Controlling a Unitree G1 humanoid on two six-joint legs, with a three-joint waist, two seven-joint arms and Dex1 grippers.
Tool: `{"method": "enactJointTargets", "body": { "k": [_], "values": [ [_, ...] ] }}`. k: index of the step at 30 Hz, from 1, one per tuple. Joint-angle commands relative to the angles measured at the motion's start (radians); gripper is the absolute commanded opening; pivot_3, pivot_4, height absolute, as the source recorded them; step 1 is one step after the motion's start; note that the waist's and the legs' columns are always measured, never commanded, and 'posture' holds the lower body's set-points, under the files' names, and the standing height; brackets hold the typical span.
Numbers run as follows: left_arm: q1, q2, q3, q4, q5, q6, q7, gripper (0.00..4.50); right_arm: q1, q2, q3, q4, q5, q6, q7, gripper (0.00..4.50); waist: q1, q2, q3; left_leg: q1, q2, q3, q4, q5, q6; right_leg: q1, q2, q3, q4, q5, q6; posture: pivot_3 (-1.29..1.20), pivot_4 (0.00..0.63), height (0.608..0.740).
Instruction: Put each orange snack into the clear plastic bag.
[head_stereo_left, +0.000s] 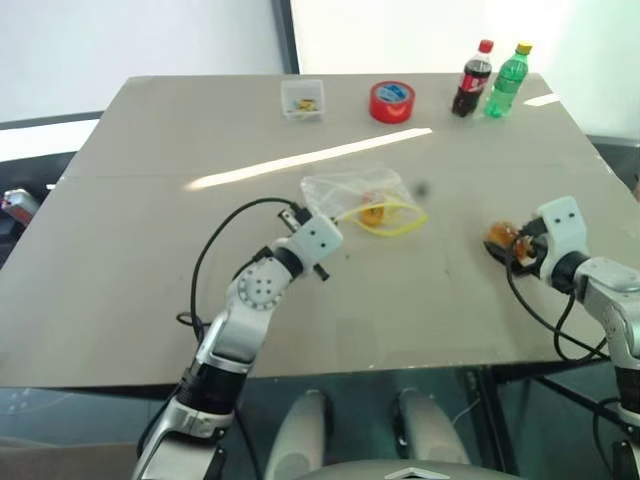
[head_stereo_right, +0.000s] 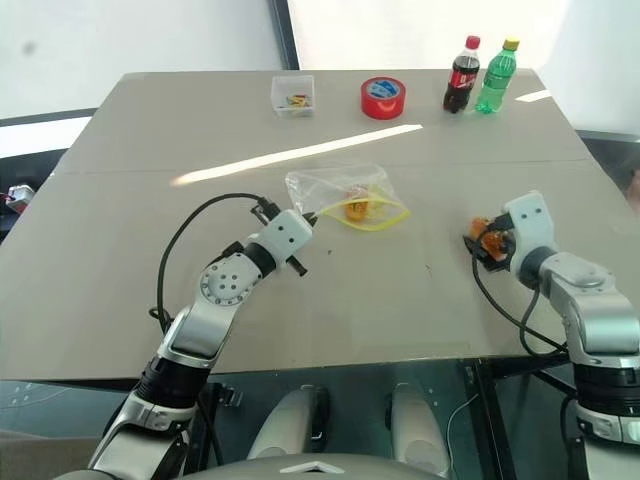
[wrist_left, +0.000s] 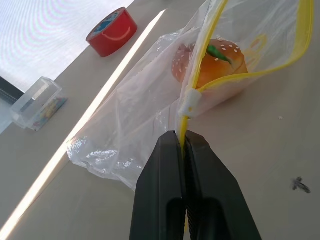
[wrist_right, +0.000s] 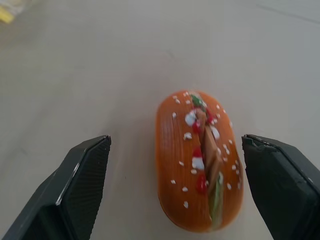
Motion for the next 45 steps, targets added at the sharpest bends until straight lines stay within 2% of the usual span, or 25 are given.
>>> {"method": "enactJointTargets", "body": {
  "k": [1,4,11,15,20,27,38,41,45],
  "values": [
    [-0.016,0.002,-0.003,-0.015,-0.003,-0.019,0.002,0.0,-0.01,-0.01,-0.044,0.014,-0.007,0.012,-0.033,4.3,0.0,0.0,0.0,0.0,0.0,0.0,0.0,0.0,0.0,0.0,0.0,0.0,0.0,0.0,0.0,0.0,0.15,0.74],
    [-0.016,0.003,-0.003,-0.015,-0.003,-0.019,0.0,0.0,-0.009,-0.01,-0.041,0.015,-0.004,0.0,-0.031,3.4,-0.001,0.0,0.0,0.0,0.0,0.0,0.0,0.0,0.0,0.0,0.0,0.0,0.0,0.0,0.0,0.0,0.15,0.74],
    [-0.018,0.001,-0.005,-0.008,-0.003,-0.022,0.0,0.0,-0.022,-0.011,-0.022,-0.021,0.012,-0.036,0.003,0.06,0.0,0.0,0.0,0.0,0.0,0.0,0.0,0.0,0.0,0.0,0.0,0.0,0.0,0.0,0.0,0.0,0.15,0.74],
    [-0.02,0.0,-0.007,-0.005,-0.003,-0.024,0.001,0.0,-0.046,0.005,0.031,-0.117,0.074,-0.057,0.086,0.06,-0.003,0.0,0.0,0.0,0.0,0.0,0.0,0.0,0.0,0.0,0.0,0.0,0.001,0.0,0.0,0.0,0.15,0.74],
    [-0.026,-0.004,-0.009,0.001,-0.003,-0.028,0.001,0.0,-0.131,0.062,0.177,-0.201,0.113,-0.029,0.13,0.06,-0.005,0.0,0.0,0.0,0.001,-0.001,0.0,0.0,0.0,0.0,0.001,0.0,0.001,0.0,0.0,0.0,0.15,0.74],
    [-0.029,-0.005,-0.008,-0.003,-0.004,-0.031,0.002,0.0,-0.272,0.146,0.327,-0.081,0.051,-0.031,0.11,0.06,0.001,0.0,0.0,0.0,0.0,-0.002,0.002,0.0,0.0,0.0,0.001,-0.002,0.002,0.0,0.0,0.0,0.15,0.74],
    [-0.021,-0.01,-0.007,-0.02,-0.006,-0.027,0.007,0.0,-0.357,0.219,0.396,0.073,-0.031,-0.1,0.106,0.06,0.002,0.0,0.0,-0.001,0.0,-0.004,0.002,0.0,0.0,0.0,0.0,-0.002,0.002,0.0,0.0,0.0,0.15,0.74],
    [-0.019,-0.01,-0.006,-0.021,-0.005,-0.025,0.007,0.0,-0.342,0.224,0.386,0.05,-0.011,-0.154,0.157,0.06,0.001,0.0,0.0,-0.001,0.0,-0.004,0.002,0.0,0.0,0.0,0.0,-0.002,0.001,0.0,0.0,0.0,0.15,0.74],
    [-0.021,-0.011,-0.003,-0.014,-0.006,-0.026,0.01,0.0,-0.307,0.172,0.398,0.011,-0.012,-0.197,0.238,0.06,0.001,0.0,0.0,-0.001,0.0,-0.005,0.002,0.0,0.0,0.0,0.0,-0.002,0.002,0.0,0.0,0.0,0.15,0.74]
  ]
}}
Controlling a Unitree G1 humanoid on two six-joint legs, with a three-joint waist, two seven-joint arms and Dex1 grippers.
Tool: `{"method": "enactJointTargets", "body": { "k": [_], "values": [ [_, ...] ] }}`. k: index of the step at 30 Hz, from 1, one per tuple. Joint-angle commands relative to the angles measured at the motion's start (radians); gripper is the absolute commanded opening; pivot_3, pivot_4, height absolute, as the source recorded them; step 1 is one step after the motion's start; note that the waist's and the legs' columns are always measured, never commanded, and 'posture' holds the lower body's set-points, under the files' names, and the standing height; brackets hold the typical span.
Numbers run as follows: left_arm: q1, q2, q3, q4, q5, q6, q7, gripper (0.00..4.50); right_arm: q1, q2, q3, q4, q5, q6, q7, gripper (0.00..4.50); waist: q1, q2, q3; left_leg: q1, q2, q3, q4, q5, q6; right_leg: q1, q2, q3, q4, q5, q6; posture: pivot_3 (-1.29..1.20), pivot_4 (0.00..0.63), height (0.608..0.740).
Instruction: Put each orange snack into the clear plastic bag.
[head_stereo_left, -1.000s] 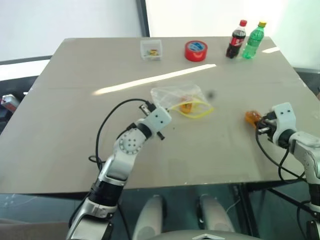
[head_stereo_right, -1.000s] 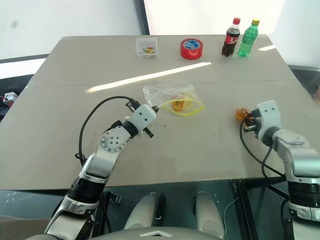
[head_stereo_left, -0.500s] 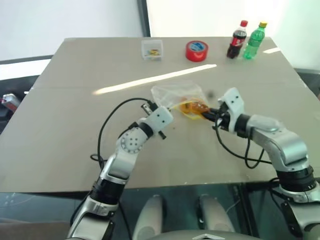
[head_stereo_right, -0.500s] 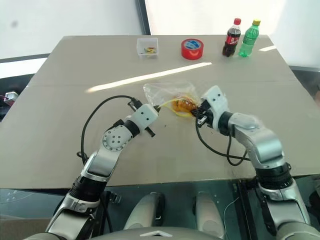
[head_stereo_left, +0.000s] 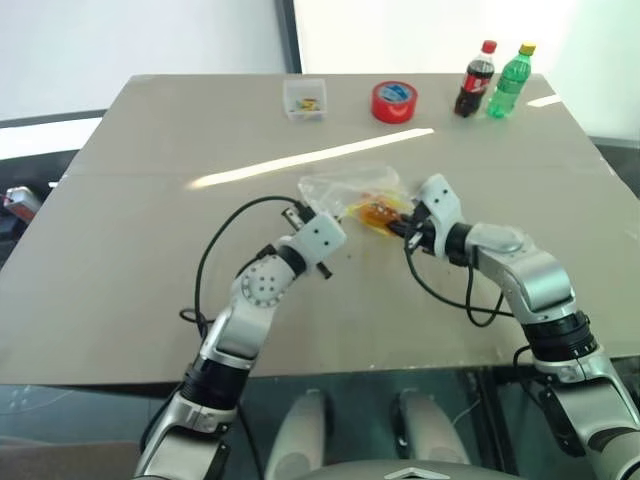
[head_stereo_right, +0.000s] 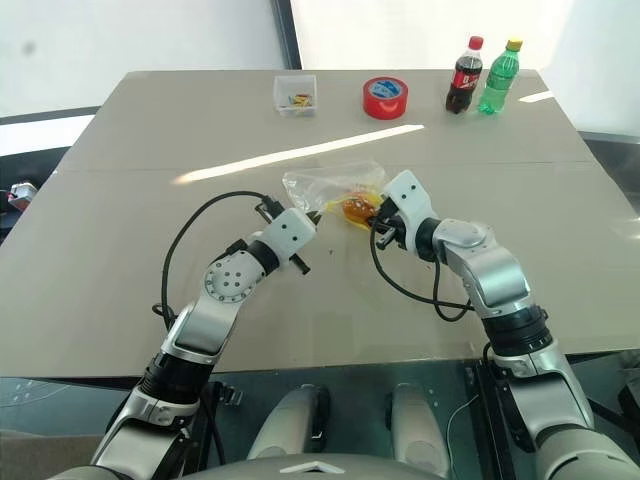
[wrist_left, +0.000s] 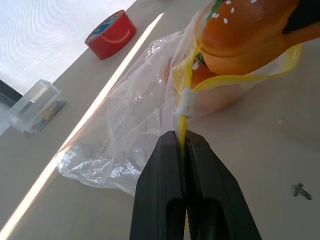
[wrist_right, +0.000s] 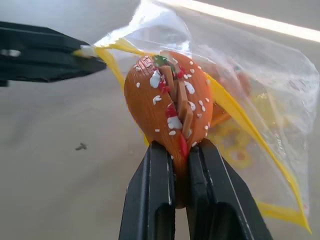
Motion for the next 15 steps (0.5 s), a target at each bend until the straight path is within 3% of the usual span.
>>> {"method": "enactJointTargets", "body": {
  "k": [1,8,15],
  "values": [
    [-0.007,-0.005,0.004,-0.032,-0.006,-0.013,0.01,0.0,0.015,-0.042,0.004,-0.05,-0.007,-0.045,0.052,0.06,0.0,0.0,0.0,0.0,0.0,0.0,0.0,0.0,0.0,0.0,0.0,0.0,0.0,0.0,0.0,0.0,0.15,0.74],
    [-0.002,-0.009,-0.002,-0.042,-0.025,-0.044,-0.004,0.0,-0.016,0.02,-0.015,0.024,-0.047,0.043,-0.065,0.06,-0.004,0.0,0.0,0.0,0.0,0.0,0.0,0.0,0.0,0.0,0.0,0.0,0.001,0.0,0.0,0.0,0.15,0.74],
    [0.018,-0.004,-0.011,-0.059,-0.036,-0.068,-0.026,0.0,-0.08,0.134,-0.121,0.119,-0.042,0.097,-0.222,0.06,-0.004,0.0,0.0,0.001,0.0,-0.001,0.0,0.0,0.0,0.0,0.0,0.001,0.001,0.0,0.0,0.0,0.15,0.74]
  ]
}}
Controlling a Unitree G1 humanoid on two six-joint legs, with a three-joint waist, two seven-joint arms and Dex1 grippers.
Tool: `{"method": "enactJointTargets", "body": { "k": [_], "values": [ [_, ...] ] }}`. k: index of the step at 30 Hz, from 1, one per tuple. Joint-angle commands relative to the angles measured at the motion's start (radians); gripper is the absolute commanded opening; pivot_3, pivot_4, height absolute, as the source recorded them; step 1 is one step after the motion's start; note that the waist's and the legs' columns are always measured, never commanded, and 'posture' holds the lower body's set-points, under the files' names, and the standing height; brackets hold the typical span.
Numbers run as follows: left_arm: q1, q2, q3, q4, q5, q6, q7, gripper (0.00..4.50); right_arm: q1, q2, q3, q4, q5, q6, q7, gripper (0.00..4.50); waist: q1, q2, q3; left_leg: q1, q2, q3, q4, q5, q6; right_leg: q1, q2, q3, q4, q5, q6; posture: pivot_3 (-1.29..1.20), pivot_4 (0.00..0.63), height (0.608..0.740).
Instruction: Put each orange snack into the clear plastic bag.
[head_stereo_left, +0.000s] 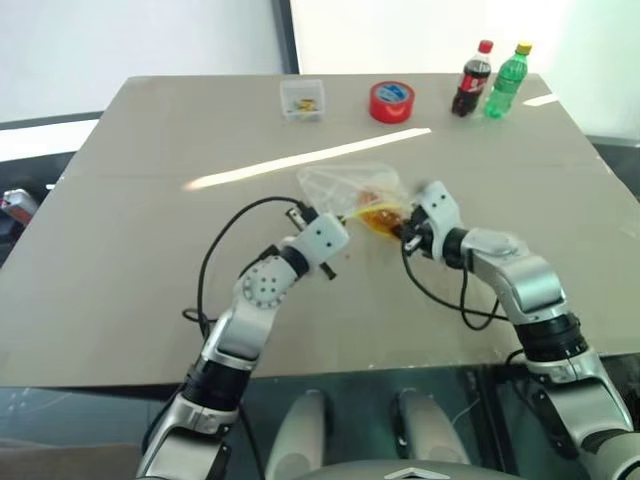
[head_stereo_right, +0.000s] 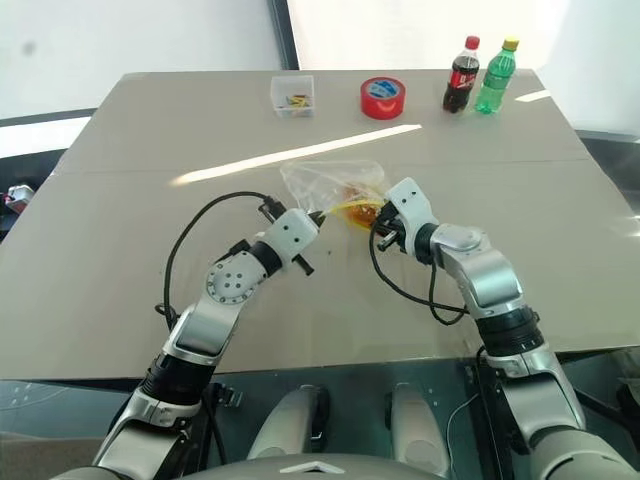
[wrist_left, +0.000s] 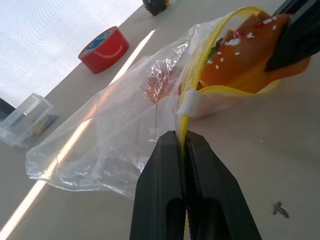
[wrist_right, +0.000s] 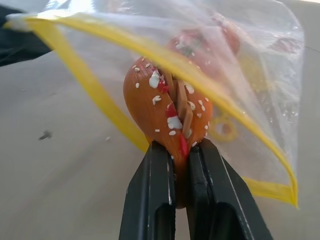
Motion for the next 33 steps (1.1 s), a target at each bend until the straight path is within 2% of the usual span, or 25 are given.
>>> {"method": "enactJointTargets", "body": {
  "k": [1,12,13,14,18,21,25,33],
  "values": [
    [0.007,0.004,-0.007,-0.055,-0.008,-0.027,-0.006,0.0,-0.055,0.04,-0.087,0.005,0.022,0.015,-0.064,0.06,0.0,0.0,0.0,0.0,0.0,0.0,0.0,0.0,0.0,0.0,0.0,0.0,0.0,0.0,0.0,0.0,0.15,0.74],
    [0.004,0.002,-0.022,-0.042,-0.016,-0.043,-0.02,0.0,-0.135,0.207,-0.216,0.147,0.021,0.014,-0.271,0.06,-0.005,0.0,0.0,0.0,0.0,0.001,0.0,0.0,0.0,0.0,0.0,0.0,0.001,0.0,0.0,0.0,0.15,0.74],
    [0.004,0.002,-0.022,-0.04,-0.017,-0.045,-0.021,0.0,-0.145,0.223,-0.229,0.162,0.019,0.017,-0.297,0.7,-0.005,0.0,0.0,0.001,0.0,0.001,0.0,0.0,0.0,0.0,0.0,0.0,0.001,0.0,0.0,0.0,0.15,0.74],
    [0.003,0.002,-0.021,-0.04,-0.017,-0.046,-0.021,0.0,-0.152,0.232,-0.237,0.171,0.017,0.019,-0.314,0.94,-0.005,0.0,0.0,0.001,0.0,0.0,0.0,0.0,0.0,0.0,0.0,0.0,0.001,0.0,0.0,0.0,0.15,0.74],
    [0.003,0.001,-0.021,-0.037,-0.018,-0.05,-0.021,0.0,-0.169,0.254,-0.251,0.202,-0.002,-0.012,-0.374,2.79,-0.005,0.001,0.0,0.001,0.0,0.001,-0.001,0.0,0.0,0.0,0.0,0.0,0.001,0.0,0.0,0.0,0.15,0.74],
    [0.003,-0.002,-0.02,-0.033,-0.018,-0.048,-0.017,0.0,-0.154,0.251,-0.224,0.154,0.036,0.036,-0.313,4.09,-0.005,0.001,0.0,0.001,0.0,0.001,-0.001,0.0,0.0,0.0,0.0,0.0,0.001,0.0,0.0,0.0,0.15,0.74],
    [0.003,-0.011,-0.013,-0.025,-0.02,-0.041,-0.005,0.0,-0.073,0.169,-0.117,0.002,0.079,0.094,-0.15,4.09,-0.002,0.001,0.0,0.0,0.0,0.001,-0.001,0.0,0.0,0.0,0.0,-0.001,0.0,0.0,0.0,0.0,0.15,0.74],
    [0.009,-0.018,-0.001,-0.023,-0.024,-0.03,0.005,0.0,0.065,-0.043,-0.077,-0.209,0.157,0.106,0.073,4.09,-0.001,0.001,0.0,0.0,0.0,0.0,-0.001,0.0,0.0,0.0,0.0,-0.001,0.0,0.0,0.0,0.0,0.15,0.74]
  ]
}}
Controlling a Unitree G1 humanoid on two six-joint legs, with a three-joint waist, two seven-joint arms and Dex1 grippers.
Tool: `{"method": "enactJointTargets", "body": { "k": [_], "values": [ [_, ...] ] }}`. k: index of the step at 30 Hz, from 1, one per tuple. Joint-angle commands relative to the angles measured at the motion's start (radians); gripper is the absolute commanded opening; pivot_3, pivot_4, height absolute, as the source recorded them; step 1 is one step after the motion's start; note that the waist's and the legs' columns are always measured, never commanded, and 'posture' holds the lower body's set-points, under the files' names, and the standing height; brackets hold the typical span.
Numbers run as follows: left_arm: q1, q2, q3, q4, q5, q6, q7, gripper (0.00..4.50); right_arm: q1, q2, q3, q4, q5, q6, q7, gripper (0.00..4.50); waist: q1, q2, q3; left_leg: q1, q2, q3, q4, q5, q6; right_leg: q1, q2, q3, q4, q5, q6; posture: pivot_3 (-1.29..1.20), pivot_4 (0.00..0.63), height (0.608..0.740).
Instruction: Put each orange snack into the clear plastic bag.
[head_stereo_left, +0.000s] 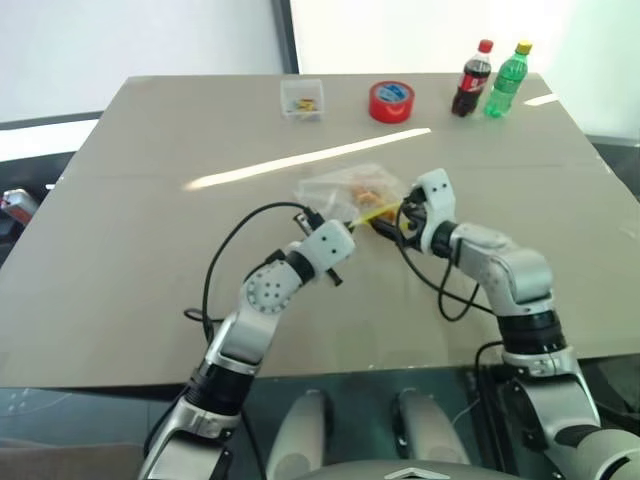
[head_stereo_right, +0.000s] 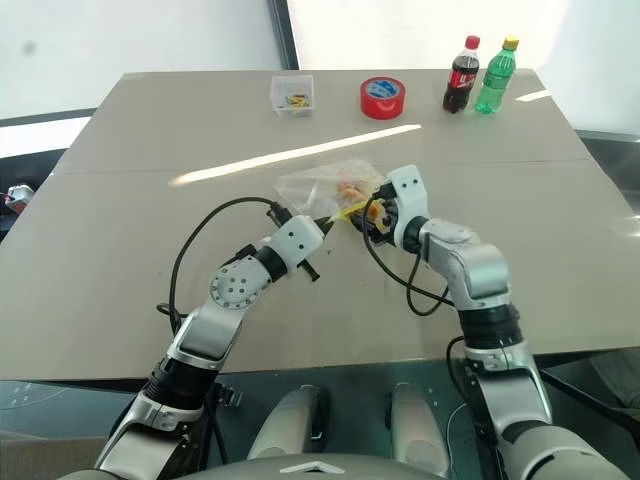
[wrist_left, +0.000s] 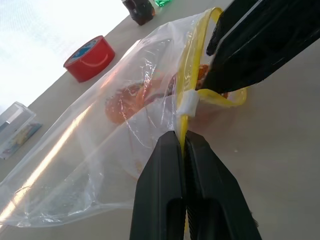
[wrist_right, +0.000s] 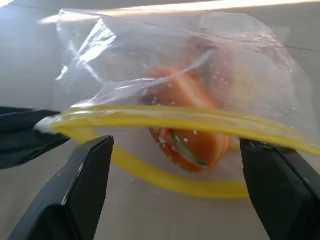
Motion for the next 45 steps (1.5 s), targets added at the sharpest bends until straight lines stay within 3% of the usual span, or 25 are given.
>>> {"method": "enactJointTargets", "body": {
  "k": [1,4,7,11,20,26,27,28,30,45],
  "values": [
    [0.001,-0.004,0.017,-0.026,-0.014,-0.001,0.013,0.0,0.044,-0.104,0.016,-0.073,0.005,-0.04,0.098,4.09,0.0,0.0,0.0,0.0,0.0,0.0,0.0,0.0,0.0,0.0,0.0,0.0,0.0,0.0,0.0,0.0,0.15,0.74],
    [0.001,-0.003,0.019,-0.026,-0.018,0.001,0.015,0.0,0.061,-0.203,0.055,-0.02,-0.082,-0.131,0.114,4.09,0.0,0.0,0.0,0.0,0.0,0.001,0.0,0.0,0.0,0.0,0.0,0.001,0.0,0.0,0.0,0.0,0.15,0.74],
    [0.004,-0.003,0.02,-0.03,-0.021,0.004,0.016,0.0,0.029,-0.229,0.093,0.108,-0.205,-0.296,0.064,4.09,-0.004,0.0,0.0,0.001,0.0,0.003,0.0,0.0,0.0,0.0,0.0,0.001,0.0,0.0,0.0,0.0,0.15,0.74],
    [0.006,-0.002,0.022,-0.033,-0.026,0.005,0.015,0.0,-0.025,-0.202,0.133,0.25,-0.299,-0.46,0.04,4.09,-0.004,0.0,0.0,0.002,0.001,0.005,0.0,0.0,0.0,0.0,0.001,0.002,0.0,0.0,0.0,0.0,0.15,0.74],
    [0.013,0.006,0.026,-0.047,-0.028,0.01,0.016,0.0,-0.153,-0.063,0.102,0.5,-0.345,-0.674,-0.015,4.09,0.002,0.0,0.0,0.001,0.0,0.004,0.0,0.0,0.0,0.0,0.0,0.002,0.0,0.0,0.0,0.0,0.15,0.74],
    [0.024,0.007,0.03,-0.055,-0.027,0.011,0.017,0.0,-0.154,-0.061,0.098,0.528,-0.372,-0.714,-0.006,1.39,0.001,0.0,0.0,0.001,0.0,0.004,0.0,0.0,0.0,0.0,0.0,0.003,0.0,0.0,0.0,0.0,0.15,0.74],
    [0.024,0.007,0.031,-0.054,-0.027,0.011,0.017,0.0,-0.154,-0.062,0.096,0.529,-0.375,-0.717,-0.005,1.14,0.001,0.0,0.0,0.001,0.0,0.004,0.0,0.0,0.0,0.0,0.0,0.003,0.0,0.0,0.0,0.0,0.15,0.74],
    [0.023,0.008,0.032,-0.052,-0.027,0.009,0.017,0.0,-0.156,-0.062,0.093,0.531,-0.377,-0.718,-0.005,0.54,0.0,0.0,0.0,0.001,0.0,0.004,0.0,0.0,0.0,0.0,0.0,0.003,0.0,0.0,0.0,0.0,0.15,0.74],
    [0.02,0.009,0.034,-0.047,-0.028,0.006,0.016,0.0,-0.159,-0.062,0.086,0.529,-0.381,-0.718,-0.008,0.05,0.0,0.0,0.0,0.001,0.0,0.004,0.0,0.0,0.0,0.0,0.0,0.002,0.0,0.0,0.0,0.0,0.15,0.74],
    [0.016,0.006,0.03,-0.036,-0.026,-0.002,0.014,0.0,-0.173,-0.05,0.079,0.507,-0.391,-0.71,-0.03,0.05,-0.001,0.0,0.0,0.001,0.0,0.004,0.0,0.0,0.0,0.0,0.0,0.003,0.0,0.0,0.0,0.0,0.15,0.74]
  ]
}}
